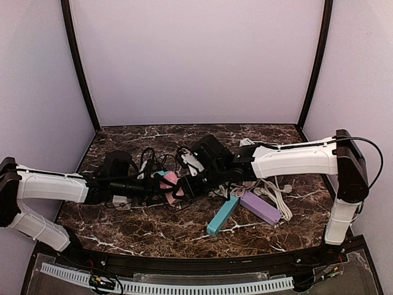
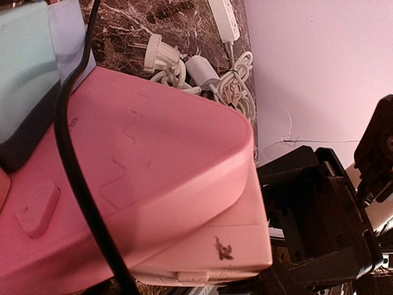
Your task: Pull the plug off the socket
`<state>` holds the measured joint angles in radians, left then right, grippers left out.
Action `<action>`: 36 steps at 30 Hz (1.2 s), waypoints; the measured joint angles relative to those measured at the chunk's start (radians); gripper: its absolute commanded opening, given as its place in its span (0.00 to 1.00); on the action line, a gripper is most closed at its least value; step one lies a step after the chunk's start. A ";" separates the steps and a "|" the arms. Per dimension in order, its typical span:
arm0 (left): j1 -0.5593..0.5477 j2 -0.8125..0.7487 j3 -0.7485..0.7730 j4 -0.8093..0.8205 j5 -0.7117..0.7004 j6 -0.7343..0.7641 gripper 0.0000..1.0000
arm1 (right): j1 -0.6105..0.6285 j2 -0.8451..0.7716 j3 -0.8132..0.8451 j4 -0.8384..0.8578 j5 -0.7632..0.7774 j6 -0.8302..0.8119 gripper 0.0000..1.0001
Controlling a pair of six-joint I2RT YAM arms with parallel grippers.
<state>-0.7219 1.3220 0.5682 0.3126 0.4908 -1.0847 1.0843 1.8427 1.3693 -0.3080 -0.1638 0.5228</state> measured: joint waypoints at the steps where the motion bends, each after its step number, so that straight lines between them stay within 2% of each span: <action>1: 0.000 0.002 0.001 -0.002 -0.001 0.001 0.24 | 0.000 0.003 0.002 -0.002 0.002 0.001 0.33; 3: 0.000 0.003 0.005 -0.014 -0.001 0.007 0.31 | 0.000 0.005 0.006 -0.010 0.008 0.003 0.19; 5: 0.000 0.003 0.014 -0.028 -0.002 0.017 0.46 | 0.001 0.005 0.007 -0.014 0.015 0.006 0.07; 6: 0.000 0.003 0.019 -0.039 -0.003 0.027 0.58 | 0.001 0.005 0.007 -0.014 0.019 0.007 0.00; 7: 0.000 0.003 0.023 -0.045 -0.007 0.035 0.64 | 0.001 0.005 0.007 -0.013 0.022 0.008 0.00; 10: 0.000 -0.005 0.043 -0.091 -0.024 0.075 0.89 | 0.001 0.004 0.007 -0.013 0.032 0.014 0.00; 12: -0.001 -0.029 0.062 -0.135 -0.040 0.124 0.95 | -0.001 0.003 0.007 -0.030 0.047 0.025 0.00; 19: -0.003 -0.175 0.155 -0.319 -0.110 0.293 0.99 | -0.021 -0.008 0.000 -0.051 0.055 0.029 0.00; 24: -0.003 -0.240 0.159 -0.425 -0.154 0.398 0.89 | -0.048 -0.040 -0.029 -0.055 0.023 0.030 0.00; 31: -0.003 -0.236 0.159 -0.518 -0.197 0.557 0.72 | -0.083 -0.082 -0.073 -0.052 -0.063 0.033 0.00; 36: -0.016 -0.201 0.165 -0.577 -0.232 0.665 0.67 | -0.092 -0.089 -0.087 -0.044 -0.109 0.035 0.00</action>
<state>-0.7380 1.1213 0.7330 -0.2646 0.2588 -0.4198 0.9928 1.7535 1.2823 -0.3523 -0.2733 0.5575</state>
